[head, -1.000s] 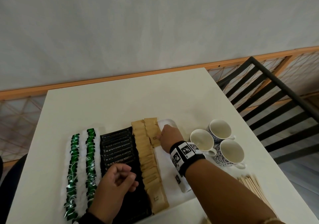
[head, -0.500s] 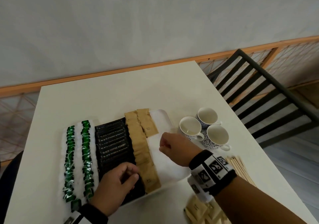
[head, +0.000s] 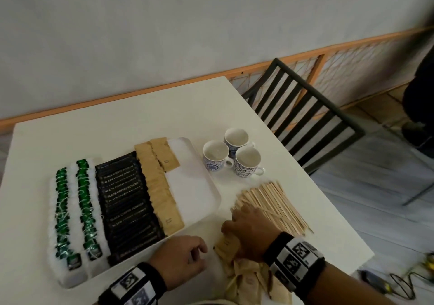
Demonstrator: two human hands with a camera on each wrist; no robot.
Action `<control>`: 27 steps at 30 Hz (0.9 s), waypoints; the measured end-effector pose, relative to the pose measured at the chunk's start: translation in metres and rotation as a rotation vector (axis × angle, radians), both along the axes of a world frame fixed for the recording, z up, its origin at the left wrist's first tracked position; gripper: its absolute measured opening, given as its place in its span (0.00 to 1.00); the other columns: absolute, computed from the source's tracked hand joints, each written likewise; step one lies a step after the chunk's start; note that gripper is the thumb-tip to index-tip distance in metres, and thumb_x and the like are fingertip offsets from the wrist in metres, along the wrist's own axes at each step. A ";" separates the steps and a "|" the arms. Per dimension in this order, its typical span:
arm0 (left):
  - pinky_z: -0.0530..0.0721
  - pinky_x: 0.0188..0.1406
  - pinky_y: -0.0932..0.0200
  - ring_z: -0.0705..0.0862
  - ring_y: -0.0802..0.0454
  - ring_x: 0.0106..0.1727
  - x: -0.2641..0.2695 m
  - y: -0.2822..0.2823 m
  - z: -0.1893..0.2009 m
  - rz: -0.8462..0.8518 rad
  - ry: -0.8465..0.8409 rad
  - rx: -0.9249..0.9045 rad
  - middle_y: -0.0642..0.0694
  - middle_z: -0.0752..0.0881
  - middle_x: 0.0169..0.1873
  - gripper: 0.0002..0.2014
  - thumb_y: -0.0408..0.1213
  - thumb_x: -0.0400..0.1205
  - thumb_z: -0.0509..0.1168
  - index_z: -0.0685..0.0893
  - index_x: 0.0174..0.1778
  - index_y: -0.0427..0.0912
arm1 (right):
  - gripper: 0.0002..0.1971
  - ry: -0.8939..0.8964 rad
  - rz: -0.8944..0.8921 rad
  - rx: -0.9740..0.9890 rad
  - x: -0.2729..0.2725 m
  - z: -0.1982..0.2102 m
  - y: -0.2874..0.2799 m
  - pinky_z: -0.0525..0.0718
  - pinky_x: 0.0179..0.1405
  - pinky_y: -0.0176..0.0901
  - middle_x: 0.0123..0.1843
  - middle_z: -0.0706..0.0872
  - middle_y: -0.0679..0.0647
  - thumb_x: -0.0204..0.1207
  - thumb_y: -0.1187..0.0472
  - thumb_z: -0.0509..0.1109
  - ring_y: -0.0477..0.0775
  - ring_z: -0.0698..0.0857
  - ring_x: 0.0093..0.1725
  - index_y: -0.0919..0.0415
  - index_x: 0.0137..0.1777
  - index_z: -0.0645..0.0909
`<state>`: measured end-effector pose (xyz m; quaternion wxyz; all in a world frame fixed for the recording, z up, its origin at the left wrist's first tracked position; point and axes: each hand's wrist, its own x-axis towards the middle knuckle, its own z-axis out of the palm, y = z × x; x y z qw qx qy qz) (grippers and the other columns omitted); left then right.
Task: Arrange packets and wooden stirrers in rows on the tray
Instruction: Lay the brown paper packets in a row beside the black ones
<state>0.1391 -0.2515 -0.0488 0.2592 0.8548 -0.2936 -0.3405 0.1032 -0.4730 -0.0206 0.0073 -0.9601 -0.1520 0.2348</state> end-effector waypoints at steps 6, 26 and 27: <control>0.78 0.47 0.59 0.79 0.58 0.46 -0.016 -0.026 0.003 0.035 -0.065 0.200 0.58 0.79 0.41 0.21 0.65 0.62 0.69 0.76 0.45 0.58 | 0.31 -0.019 0.071 -0.032 0.002 0.001 0.010 0.74 0.56 0.58 0.62 0.75 0.59 0.67 0.42 0.78 0.63 0.74 0.59 0.48 0.68 0.73; 0.67 0.64 0.49 0.74 0.48 0.64 -0.067 -0.068 0.007 -0.139 -0.309 0.509 0.54 0.78 0.62 0.31 0.69 0.68 0.63 0.73 0.63 0.57 | 0.09 -0.063 0.003 0.030 0.003 -0.006 0.013 0.76 0.55 0.53 0.56 0.82 0.57 0.81 0.60 0.63 0.60 0.76 0.58 0.58 0.59 0.78; 0.68 0.63 0.49 0.75 0.47 0.64 -0.064 -0.067 0.008 -0.133 -0.310 0.526 0.54 0.78 0.62 0.30 0.67 0.69 0.63 0.73 0.64 0.57 | 0.08 -0.060 0.005 0.045 0.003 -0.005 0.012 0.77 0.55 0.53 0.55 0.83 0.56 0.81 0.61 0.63 0.60 0.77 0.57 0.57 0.59 0.77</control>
